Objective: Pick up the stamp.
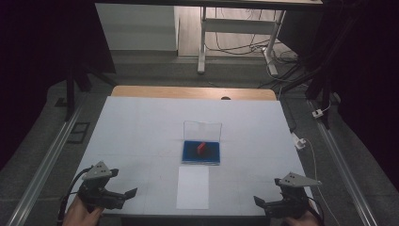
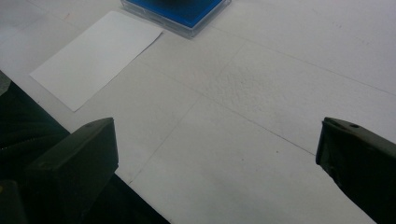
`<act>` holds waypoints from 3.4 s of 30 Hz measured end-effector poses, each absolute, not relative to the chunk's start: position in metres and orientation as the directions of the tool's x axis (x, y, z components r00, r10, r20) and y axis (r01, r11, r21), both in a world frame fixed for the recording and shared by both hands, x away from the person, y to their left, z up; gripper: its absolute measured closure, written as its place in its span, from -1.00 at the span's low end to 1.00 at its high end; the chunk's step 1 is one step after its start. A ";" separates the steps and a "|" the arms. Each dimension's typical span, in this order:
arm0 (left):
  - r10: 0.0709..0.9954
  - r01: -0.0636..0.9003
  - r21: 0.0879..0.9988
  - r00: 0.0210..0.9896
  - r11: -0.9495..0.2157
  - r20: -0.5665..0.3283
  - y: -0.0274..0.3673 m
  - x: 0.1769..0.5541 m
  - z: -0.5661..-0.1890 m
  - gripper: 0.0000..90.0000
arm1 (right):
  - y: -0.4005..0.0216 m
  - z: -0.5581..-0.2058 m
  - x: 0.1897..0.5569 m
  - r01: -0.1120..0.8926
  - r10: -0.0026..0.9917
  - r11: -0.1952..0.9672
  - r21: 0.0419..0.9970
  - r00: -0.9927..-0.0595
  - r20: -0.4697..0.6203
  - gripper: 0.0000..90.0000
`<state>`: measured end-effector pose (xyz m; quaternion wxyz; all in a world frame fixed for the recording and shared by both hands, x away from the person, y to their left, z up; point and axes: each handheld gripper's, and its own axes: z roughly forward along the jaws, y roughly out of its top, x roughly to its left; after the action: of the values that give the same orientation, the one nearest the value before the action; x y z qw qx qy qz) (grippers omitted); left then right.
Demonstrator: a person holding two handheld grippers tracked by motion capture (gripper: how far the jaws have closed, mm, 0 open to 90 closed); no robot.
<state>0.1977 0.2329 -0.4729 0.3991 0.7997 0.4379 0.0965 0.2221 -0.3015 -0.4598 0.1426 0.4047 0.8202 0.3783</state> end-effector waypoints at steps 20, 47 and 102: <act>0.705 0.543 0.750 0.693 -0.377 -0.148 0.192 0.248 -0.468 -1.00 | -0.301 -0.460 0.222 0.556 0.770 0.395 0.732 -0.634 0.066 -1.00; 0.633 0.484 0.737 0.768 -0.473 -0.099 0.121 0.314 -0.465 -1.00 | -0.300 -0.461 0.223 0.558 0.766 0.399 0.728 -0.639 0.070 -1.00; 0.621 0.481 0.645 0.784 -0.594 -0.013 0.033 0.378 -0.498 0.77 | -0.300 -0.462 0.224 0.568 0.757 0.415 0.711 -0.649 0.077 -1.00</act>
<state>0.3775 0.0332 -0.4978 0.3260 0.8863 0.3110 0.1072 0.2237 -0.2995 -0.4617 0.1288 0.3985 0.8312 0.3657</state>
